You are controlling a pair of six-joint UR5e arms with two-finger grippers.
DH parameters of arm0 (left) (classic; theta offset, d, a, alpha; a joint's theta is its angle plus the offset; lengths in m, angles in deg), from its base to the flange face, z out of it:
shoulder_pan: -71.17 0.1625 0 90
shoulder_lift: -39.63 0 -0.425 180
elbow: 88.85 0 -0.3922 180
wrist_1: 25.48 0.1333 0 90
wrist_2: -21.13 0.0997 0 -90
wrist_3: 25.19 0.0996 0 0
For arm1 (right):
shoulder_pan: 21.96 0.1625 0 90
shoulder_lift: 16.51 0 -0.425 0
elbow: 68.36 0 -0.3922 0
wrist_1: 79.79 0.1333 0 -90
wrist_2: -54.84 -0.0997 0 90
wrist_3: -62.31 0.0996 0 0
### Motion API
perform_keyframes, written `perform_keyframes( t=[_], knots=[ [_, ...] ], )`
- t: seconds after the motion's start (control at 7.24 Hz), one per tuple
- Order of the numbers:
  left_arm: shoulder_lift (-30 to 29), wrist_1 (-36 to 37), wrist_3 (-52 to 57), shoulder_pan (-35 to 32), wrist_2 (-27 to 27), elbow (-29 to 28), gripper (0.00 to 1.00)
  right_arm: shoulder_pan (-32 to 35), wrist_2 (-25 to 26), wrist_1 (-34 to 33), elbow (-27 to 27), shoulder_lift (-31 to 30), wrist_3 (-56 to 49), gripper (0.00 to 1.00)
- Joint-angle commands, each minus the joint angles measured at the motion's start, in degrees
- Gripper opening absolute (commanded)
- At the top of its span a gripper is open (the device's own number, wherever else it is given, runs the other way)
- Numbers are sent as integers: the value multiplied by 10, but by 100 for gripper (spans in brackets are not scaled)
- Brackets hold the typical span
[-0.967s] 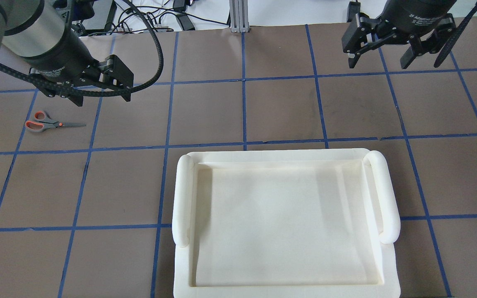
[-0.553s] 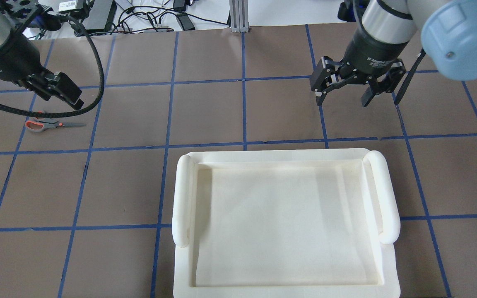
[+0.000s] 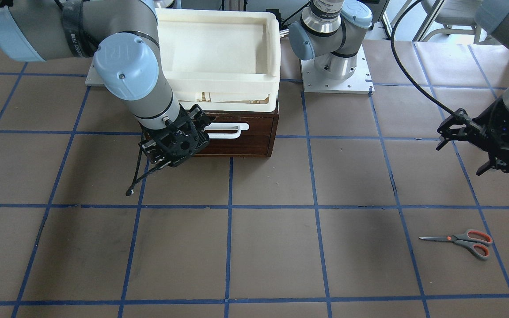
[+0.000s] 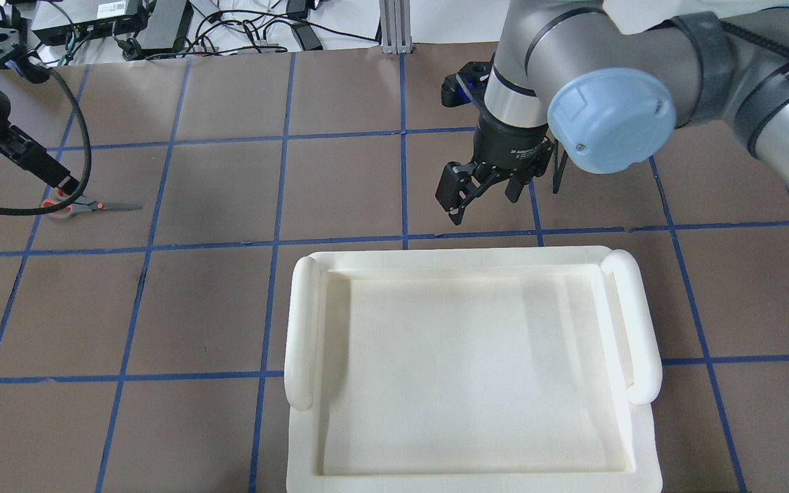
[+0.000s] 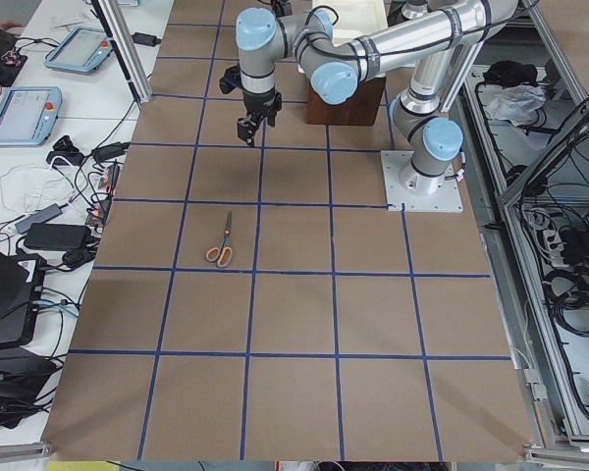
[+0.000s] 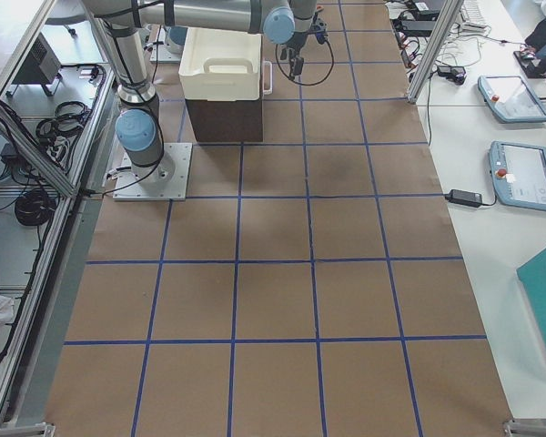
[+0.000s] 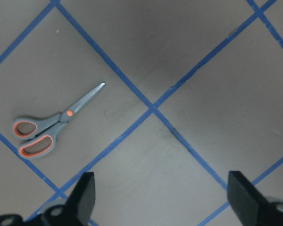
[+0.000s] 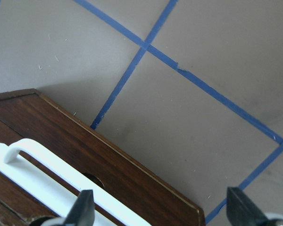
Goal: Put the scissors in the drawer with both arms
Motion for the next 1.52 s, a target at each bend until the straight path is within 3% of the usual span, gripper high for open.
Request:
perform_keyframes(
  t=[0.0,0.28,0.41,0.83,1.38],
  knots=[
    [-54,40,193,28,33,0,100,3,5,-1,-10,20,-266,100],
    [-100,112,369,55,30,-4,100,16,9,-6,-8,26,-415,100],
    [-121,156,411,55,32,-5,100,33,9,-15,-8,29,-421,100],
    [-178,198,590,54,28,-9,100,76,39,-48,-4,49,-433,100],
    [-218,210,625,55,27,-22,100,75,43,-13,-10,54,-440,100]
  ],
)
